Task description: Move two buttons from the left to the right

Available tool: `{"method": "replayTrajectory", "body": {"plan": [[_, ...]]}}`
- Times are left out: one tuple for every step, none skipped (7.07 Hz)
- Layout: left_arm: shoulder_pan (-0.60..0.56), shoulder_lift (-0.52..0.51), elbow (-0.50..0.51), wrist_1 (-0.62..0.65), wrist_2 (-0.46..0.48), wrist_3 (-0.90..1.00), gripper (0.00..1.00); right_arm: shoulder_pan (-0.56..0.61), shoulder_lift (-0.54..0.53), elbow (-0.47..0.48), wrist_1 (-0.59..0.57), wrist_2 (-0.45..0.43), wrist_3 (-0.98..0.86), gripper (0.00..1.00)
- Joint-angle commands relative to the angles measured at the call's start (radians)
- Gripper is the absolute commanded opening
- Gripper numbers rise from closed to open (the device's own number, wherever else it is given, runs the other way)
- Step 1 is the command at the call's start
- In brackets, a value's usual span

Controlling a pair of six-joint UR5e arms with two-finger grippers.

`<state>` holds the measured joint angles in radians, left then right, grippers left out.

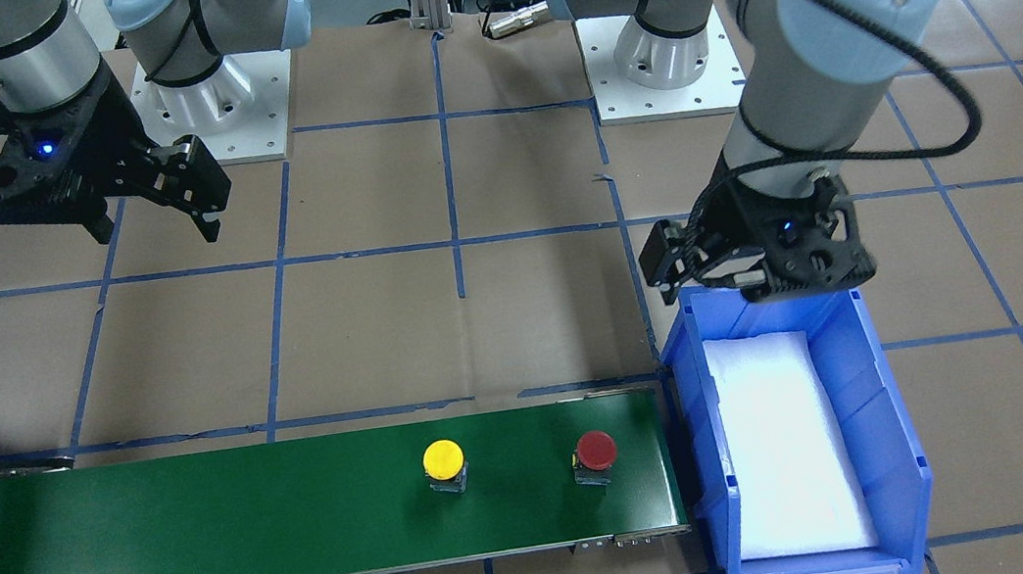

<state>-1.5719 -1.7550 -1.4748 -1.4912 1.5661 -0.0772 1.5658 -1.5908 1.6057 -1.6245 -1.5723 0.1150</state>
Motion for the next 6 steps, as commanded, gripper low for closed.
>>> {"method": "replayTrajectory", "body": {"plan": [[0.044, 0.135, 0.001, -0.202, 0.008, -0.009, 1.0, -0.001, 0.0, 0.0, 0.0, 0.0, 0.0, 1.0], [0.011, 0.155, 0.005, -0.202, 0.008, -0.016, 1.0, -0.001, 0.0, 0.0, 0.0, 0.0, 0.0, 1.0], [-0.02, 0.164, 0.004, -0.202, 0.012, -0.015, 1.0, 0.0, 0.0, 0.0, 0.0, 0.0, 0.0, 1.0], [-0.014, 0.164, -0.004, -0.195, 0.012, -0.004, 1.0, 0.0, 0.0, 0.0, 0.0, -0.002, 0.0, 1.0], [-0.007, 0.145, -0.007, -0.176, 0.009, 0.002, 1.0, 0.0, 0.0, 0.0, 0.0, 0.0, 0.0, 1.0], [-0.005, 0.141, -0.025, -0.155, 0.009, 0.002, 1.0, 0.0, 0.0, 0.0, 0.0, 0.0, 0.0, 1.0]]}}
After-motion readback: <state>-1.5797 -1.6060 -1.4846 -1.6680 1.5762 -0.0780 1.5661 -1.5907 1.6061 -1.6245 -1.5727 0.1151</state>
